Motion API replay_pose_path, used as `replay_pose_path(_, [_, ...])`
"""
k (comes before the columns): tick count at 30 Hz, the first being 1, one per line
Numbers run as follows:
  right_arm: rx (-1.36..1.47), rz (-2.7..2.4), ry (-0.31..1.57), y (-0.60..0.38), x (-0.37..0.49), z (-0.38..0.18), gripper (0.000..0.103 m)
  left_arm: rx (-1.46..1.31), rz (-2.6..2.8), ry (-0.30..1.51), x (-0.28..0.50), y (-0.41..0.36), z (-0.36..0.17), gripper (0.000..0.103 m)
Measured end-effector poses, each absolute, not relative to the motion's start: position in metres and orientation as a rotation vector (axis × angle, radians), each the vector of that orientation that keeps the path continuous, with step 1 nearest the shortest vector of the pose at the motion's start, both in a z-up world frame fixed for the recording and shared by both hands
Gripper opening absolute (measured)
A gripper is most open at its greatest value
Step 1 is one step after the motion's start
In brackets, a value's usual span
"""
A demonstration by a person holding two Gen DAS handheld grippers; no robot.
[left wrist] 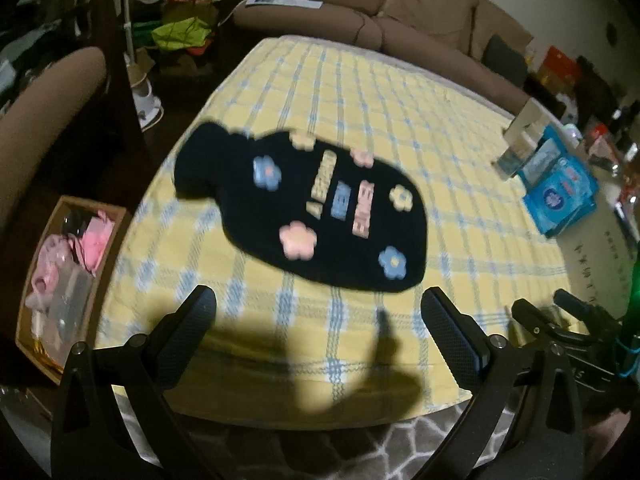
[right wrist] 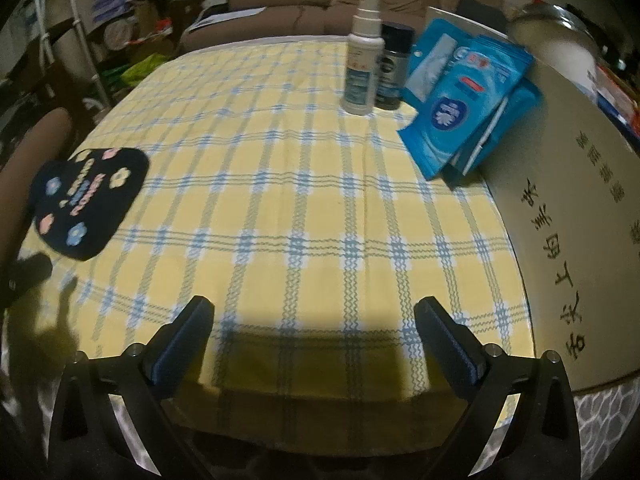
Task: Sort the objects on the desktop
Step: 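Grasp the stack of blue packets at the box edge with the right gripper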
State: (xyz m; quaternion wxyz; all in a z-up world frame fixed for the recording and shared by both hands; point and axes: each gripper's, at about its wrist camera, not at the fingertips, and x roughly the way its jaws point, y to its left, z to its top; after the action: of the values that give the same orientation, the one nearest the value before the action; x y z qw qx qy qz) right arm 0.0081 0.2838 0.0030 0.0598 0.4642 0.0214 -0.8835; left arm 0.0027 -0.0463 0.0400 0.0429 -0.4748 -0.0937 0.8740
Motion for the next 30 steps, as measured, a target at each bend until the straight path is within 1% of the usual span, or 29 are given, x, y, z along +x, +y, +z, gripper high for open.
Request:
replay_pose_path(2, [1.353,-2.660,0.040,0.280,0.005,0.012,0.094,-1.429,2.668,-0.266,-0.002,-0.052,0.055,0.098])
replay_pose_path(6, [1.289,-2.644,0.017,0.278,0.002,0.036,0.094,-1.369,2.678,-0.125,-0.012,-0.050,0.078,0.099])
replay_pose_path(9, [1.342,-2.737,-0.006,0.285,-0.003,0.047,0.092,-1.321,2.654,-0.092,-0.017,-0.047,0.090,0.099])
replay_pose_path(11, [1.344,-2.839,-0.114,0.300,-0.003,0.048,0.078,-1.299,2.634,-0.098,-0.020,-0.043,0.092,0.099])
replay_pose_path(13, [1.342,-2.900,-0.185,0.311,-0.004,0.046,0.074,-1.289,2.602,-0.099,-0.023,-0.031,0.090,0.099])
replay_pose_path(15, [1.356,-2.943,-0.211,0.321,-0.009,0.041,0.070,-1.280,2.577,-0.096,-0.024,-0.021,0.086,0.099])
replay_pose_path(24, [1.334,-3.092,-0.292,0.340,-0.051,0.028,0.069,-1.273,2.532,-0.182,-0.027,-0.018,0.077,0.099])
replay_pose_path(27, [1.348,-3.089,-0.326,0.344,-0.065,0.022,0.065,-1.265,2.531,-0.195,-0.029,-0.019,0.078,0.099])
replay_pose_path(30, [1.364,-3.087,-0.309,0.343,-0.075,0.019,0.065,-1.274,2.513,-0.224,-0.034,-0.018,0.076,0.099])
